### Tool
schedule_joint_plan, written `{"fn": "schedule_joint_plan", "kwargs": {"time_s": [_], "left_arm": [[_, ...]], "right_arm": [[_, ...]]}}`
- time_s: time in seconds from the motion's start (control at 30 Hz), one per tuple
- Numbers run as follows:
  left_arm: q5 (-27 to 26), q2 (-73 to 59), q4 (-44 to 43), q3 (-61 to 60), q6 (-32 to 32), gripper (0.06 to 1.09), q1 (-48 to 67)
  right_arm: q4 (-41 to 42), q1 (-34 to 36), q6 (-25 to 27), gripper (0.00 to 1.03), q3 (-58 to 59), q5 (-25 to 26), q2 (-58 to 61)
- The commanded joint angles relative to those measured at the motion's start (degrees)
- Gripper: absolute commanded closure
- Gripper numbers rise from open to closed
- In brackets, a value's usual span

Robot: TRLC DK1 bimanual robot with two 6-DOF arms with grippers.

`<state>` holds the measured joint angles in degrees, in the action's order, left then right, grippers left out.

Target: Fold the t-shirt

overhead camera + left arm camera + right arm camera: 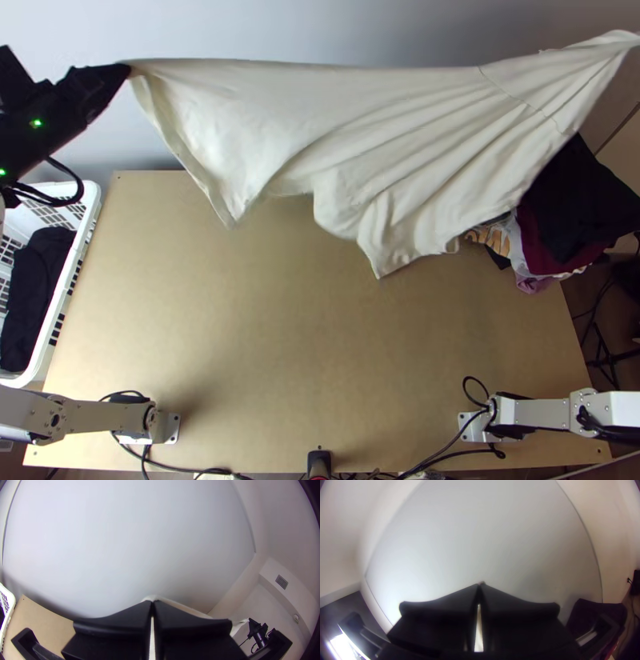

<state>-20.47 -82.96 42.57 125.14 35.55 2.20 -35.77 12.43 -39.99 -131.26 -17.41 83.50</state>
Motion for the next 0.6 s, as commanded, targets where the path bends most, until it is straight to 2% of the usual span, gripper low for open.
{"fn": "schedule_joint_plan", "kwargs": {"time_s": [0.0,0.2,0.3,0.43,0.57], "left_arm": [[0.17,0.69,-1.43,-0.51,0.31,1.05,-1.76],[0.17,2.80,-2.93,-0.60,-0.48,1.05,-0.79],[-0.54,4.47,-2.49,-0.69,-0.83,1.05,-0.26],[-1.86,9.92,-2.49,-3.06,-3.12,1.05,0.70],[-1.86,15.28,-2.40,-4.56,-4.52,1.05,1.14]], "right_arm": [[2.81,-4.34,-1.15,1.00,-2.86,3.35,2.80],[4.04,-9.00,-1.58,1.00,-3.30,3.26,0.78],[1.14,-11.20,-2.02,1.00,-2.86,2.20,-1.94],[-3.08,-11.46,-2.99,1.00,-1.72,-1.75,-7.30],[-6.68,-12.60,-2.90,1.00,-2.33,-2.63,-13.19]]}}
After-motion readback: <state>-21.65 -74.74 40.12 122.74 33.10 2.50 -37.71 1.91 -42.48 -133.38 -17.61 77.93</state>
